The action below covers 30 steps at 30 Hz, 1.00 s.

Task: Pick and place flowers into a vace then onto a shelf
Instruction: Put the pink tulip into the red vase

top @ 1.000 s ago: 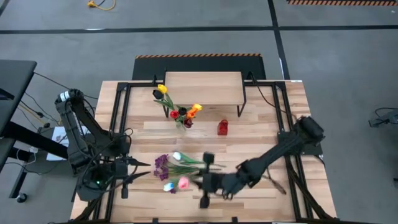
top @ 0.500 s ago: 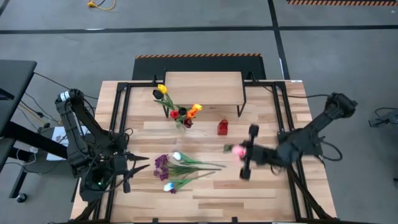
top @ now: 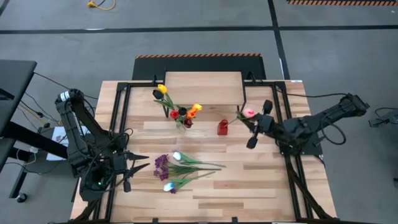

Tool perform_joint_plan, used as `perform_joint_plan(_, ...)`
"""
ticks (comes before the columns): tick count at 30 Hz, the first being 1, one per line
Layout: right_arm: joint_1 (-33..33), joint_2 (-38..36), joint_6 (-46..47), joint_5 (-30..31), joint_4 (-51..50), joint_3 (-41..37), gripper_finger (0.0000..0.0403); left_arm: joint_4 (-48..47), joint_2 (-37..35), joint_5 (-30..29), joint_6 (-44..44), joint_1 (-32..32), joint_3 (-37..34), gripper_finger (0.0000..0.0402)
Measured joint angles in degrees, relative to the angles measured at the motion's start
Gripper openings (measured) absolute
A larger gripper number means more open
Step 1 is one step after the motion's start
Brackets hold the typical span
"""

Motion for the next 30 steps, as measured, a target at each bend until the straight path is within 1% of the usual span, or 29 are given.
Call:
perform_joint_plan(2, -1.62, -1.75, 1.78, -0.92, -4.05, 0.00, 0.0002, 0.00, 0.02, -0.50, 0.00, 0.21, 0.00, 0.0096)
perform_joint_plan(4, -3.99, -3.00, 3.45, -3.99, -7.24, 0.00, 0.0001, 0.00, 0.01, -1.17, -0.25, 0.50, 0.00, 0.0096)
perform_joint_plan(6, -6.66, -3.13, 4.59, -6.78, -7.96, 0.00, 0.0001, -0.02, 0.00, -1.54, -0.87, 0.86, 0.00, 0.0096)
perform_joint_plan(10, -10.90, -2.92, 3.97, -13.08, -7.59, 0.00, 0.0001, -0.02, 0.00, -1.56, -1.70, 1.90, 0.00, 0.0096)
perform_joint_plan(13, -13.31, -2.83, 3.97, -16.16, -8.10, 0.00, 0.0001, -0.02, 0.01, -1.56, -2.12, 2.53, 0.00, 0.0096)
perform_joint_plan(23, -17.63, -2.80, 5.05, -19.86, -9.06, -0.03, 0.0001, -0.02, 0.00, -1.40, -2.12, 2.97, 0.00, 0.0096)
perform_joint_plan(30, -21.01, 0.78, 7.21, -21.47, -8.86, -0.42, 0.0001, -0.02, 0.00, -1.23, -2.13, 2.97, -0.02, 0.0096)
